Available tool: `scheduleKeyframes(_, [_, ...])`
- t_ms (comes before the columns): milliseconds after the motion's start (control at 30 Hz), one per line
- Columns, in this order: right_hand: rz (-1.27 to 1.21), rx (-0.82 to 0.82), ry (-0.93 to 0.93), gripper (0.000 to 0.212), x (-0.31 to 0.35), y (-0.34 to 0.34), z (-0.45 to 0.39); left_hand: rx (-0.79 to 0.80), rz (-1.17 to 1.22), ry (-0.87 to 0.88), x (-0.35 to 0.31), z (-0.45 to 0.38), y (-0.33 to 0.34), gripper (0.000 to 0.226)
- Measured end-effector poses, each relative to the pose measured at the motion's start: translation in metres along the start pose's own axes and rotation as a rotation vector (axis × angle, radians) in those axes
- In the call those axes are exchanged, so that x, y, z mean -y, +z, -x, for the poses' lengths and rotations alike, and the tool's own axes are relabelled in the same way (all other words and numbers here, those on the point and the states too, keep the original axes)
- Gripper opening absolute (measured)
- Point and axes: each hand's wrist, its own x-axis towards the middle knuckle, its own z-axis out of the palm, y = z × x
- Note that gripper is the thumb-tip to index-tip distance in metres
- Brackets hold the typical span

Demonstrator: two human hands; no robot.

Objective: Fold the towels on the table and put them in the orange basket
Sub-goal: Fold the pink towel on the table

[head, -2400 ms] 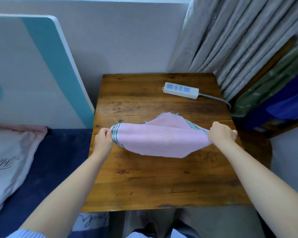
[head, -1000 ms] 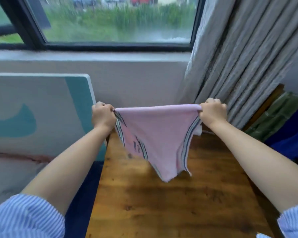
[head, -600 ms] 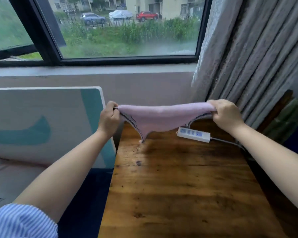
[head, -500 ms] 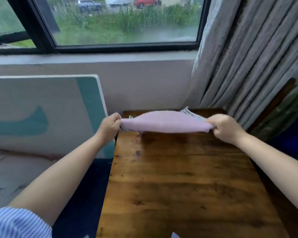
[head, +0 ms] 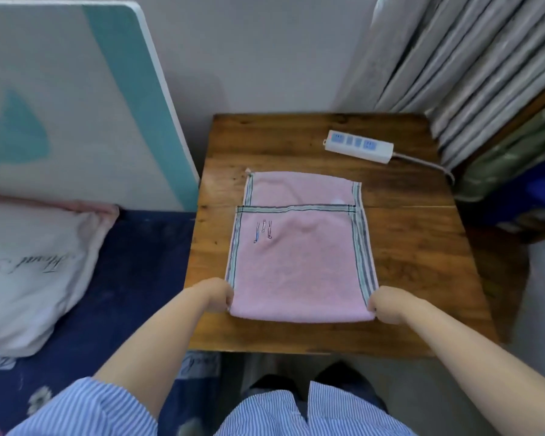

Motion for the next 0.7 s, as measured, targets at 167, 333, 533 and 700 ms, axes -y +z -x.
scheduleKeyframes(167, [0.266,0.153,-0.129,0.035,0.010,-0.009,-0.009,0.204,0.045,0.062,-0.003,0.002,-0.003,0.004])
scheduleKeyframes(333, [-0.026,0.101,-0.039,0.036,-0.003,-0.049,-0.013,0.112,0.229,0.015,0.006,0.001,-0.020,0.028])
scheduleKeyframes(533, [-0.194,-0.056,-0.034,0.035,-0.021,-0.092,-0.032,-0.124,0.233,-0.108,0.011,-0.022,-0.064,0.020])
scheduleKeyframes(700, [-0.245,-0.391,-0.033,0.033,-0.033,-0.112,-0.064,-0.224,0.197,-0.194,0.005,-0.043,-0.100,0.026])
